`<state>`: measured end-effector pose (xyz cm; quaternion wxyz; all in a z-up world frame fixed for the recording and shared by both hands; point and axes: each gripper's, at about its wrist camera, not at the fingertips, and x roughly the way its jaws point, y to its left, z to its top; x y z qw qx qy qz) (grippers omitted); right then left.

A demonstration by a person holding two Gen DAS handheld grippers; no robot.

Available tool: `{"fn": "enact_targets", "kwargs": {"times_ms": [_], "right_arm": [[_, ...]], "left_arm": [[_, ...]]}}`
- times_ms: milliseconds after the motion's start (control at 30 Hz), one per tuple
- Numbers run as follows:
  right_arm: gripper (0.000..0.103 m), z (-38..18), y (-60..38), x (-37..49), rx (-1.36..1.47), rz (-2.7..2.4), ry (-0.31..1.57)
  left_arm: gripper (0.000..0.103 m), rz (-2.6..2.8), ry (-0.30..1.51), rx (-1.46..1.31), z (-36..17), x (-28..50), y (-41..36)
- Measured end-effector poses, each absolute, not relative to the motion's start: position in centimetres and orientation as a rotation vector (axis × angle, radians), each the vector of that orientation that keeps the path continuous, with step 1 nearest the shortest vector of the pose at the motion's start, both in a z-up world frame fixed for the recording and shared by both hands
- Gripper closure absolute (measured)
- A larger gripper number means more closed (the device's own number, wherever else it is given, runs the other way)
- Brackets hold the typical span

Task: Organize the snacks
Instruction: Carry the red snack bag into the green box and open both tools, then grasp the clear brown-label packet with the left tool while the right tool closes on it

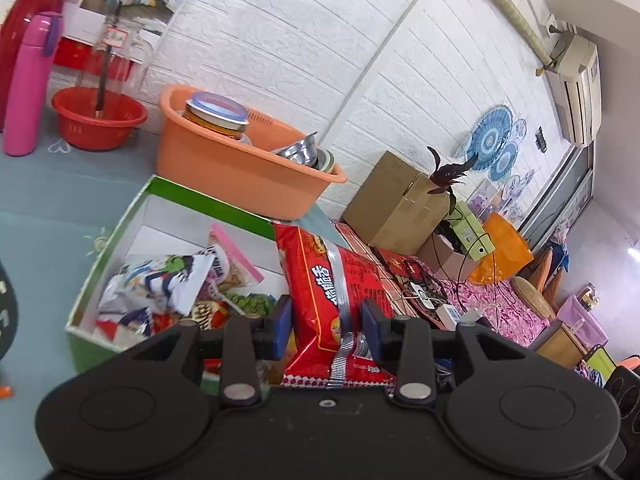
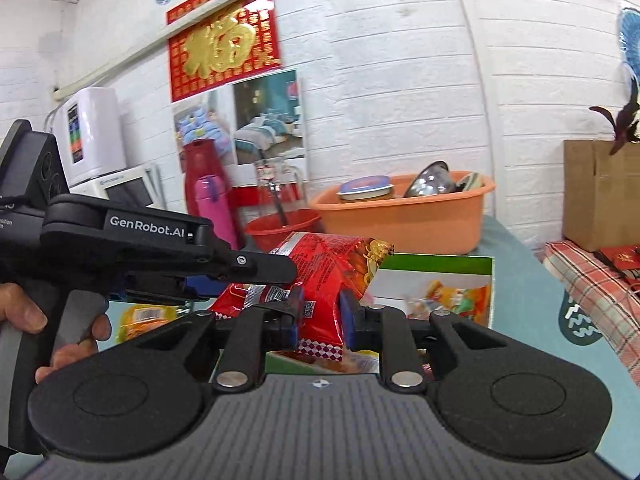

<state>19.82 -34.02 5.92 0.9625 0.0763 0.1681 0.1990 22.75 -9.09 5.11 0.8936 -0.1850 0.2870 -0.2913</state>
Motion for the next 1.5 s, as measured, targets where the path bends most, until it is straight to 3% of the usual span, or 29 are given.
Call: {"fn": "enact_targets", "kwargs": {"times_ms": [267,300,367,433,500,533,967,1500], "right_arm": [[0.068,4.2,-35.3,23.6,0.139,0.358,0.345],[0.063,3.6,-35.2,24.1,0.121,0.355,0.348],[0.057,2.7,-35.1,25.1,0.102,0.355,0.369],[0.03,2.1,-35.0,25.3,0.087,0.354,0.394],[0.005,1.8,-34.9,24.8,0.068,0.358,0.38],[0.003,1.8,-34.8,24.5,0.056,0.355,0.376],[0.0,6.1,-33.6,16.8,0.055,0.393,0.304],[0.0,3.8,-27.9,11.8,0.065,0.589,0.459]], "left_arm": [[0.062,-0.599,0.633,-0.379,3.1,27.5,-11.2],[0.055,-0.6,0.645,-0.372,2.6,28.1,-11.5],[0.018,-0.566,0.668,-0.375,1.6,28.6,-11.5],[0.0,-0.554,0.674,-0.38,1.0,28.4,-11.0],[0.0,-0.541,0.668,-0.365,0.9,27.9,-10.7],[0.0,-0.542,0.665,-0.359,1.0,27.6,-10.5],[0.0,-0.504,0.587,-0.361,4.9,17.6,-5.9],[0.0,-0.148,0.57,-0.435,1.7,9.1,9.0]]}}
